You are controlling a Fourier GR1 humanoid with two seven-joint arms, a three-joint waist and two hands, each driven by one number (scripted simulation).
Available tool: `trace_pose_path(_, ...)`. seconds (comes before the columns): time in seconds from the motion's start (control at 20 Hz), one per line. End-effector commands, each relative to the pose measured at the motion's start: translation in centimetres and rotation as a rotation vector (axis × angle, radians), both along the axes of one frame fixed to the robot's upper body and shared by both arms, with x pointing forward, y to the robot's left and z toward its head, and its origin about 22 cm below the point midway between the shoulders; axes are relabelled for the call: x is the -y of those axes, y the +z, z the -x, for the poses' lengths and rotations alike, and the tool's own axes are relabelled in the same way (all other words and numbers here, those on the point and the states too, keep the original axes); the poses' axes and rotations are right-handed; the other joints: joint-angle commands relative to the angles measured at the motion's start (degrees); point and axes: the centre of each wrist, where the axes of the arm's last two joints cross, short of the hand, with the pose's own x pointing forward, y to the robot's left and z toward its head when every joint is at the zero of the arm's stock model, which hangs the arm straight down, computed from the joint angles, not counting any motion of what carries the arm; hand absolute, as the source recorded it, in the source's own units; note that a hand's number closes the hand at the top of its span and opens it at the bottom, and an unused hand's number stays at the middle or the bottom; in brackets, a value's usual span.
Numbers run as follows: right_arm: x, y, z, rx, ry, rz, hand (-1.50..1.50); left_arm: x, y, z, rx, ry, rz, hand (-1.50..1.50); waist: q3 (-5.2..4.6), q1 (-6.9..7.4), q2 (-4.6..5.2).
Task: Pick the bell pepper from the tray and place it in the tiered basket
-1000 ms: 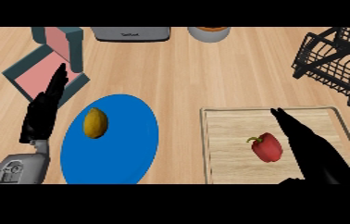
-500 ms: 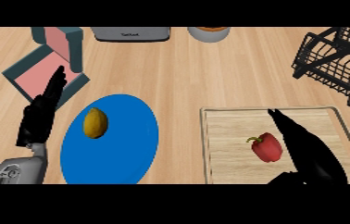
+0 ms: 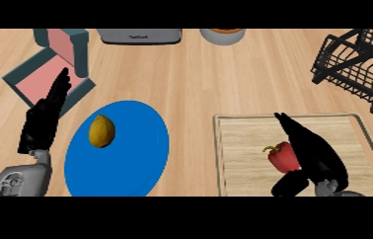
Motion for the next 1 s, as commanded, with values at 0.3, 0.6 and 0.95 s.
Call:
trace_pose_path(0.3,-1.4,-1.0,-0.1,-0.041,0.231,0.151,1.50,0.8,0.9,0.5,-0.001,-0.016,0.013,0.00,0.02,0.39,-0.10)
trace_pose_path(0.6,-0.8,-0.6,0.1,-0.005,0.135,-0.025,1.50,0.9,-0.3,1.3,-0.008,-0.004,-0.005,0.00,0.01,-0.03,-0.05)
trace_pose_path(0.95,-4.3,1.3,-8.1,0.019,-0.224,-0.060,1.50,2.6,-0.6,0.6,0.011,-0.063,0.003,0.00,0.01,3.40,0.72)
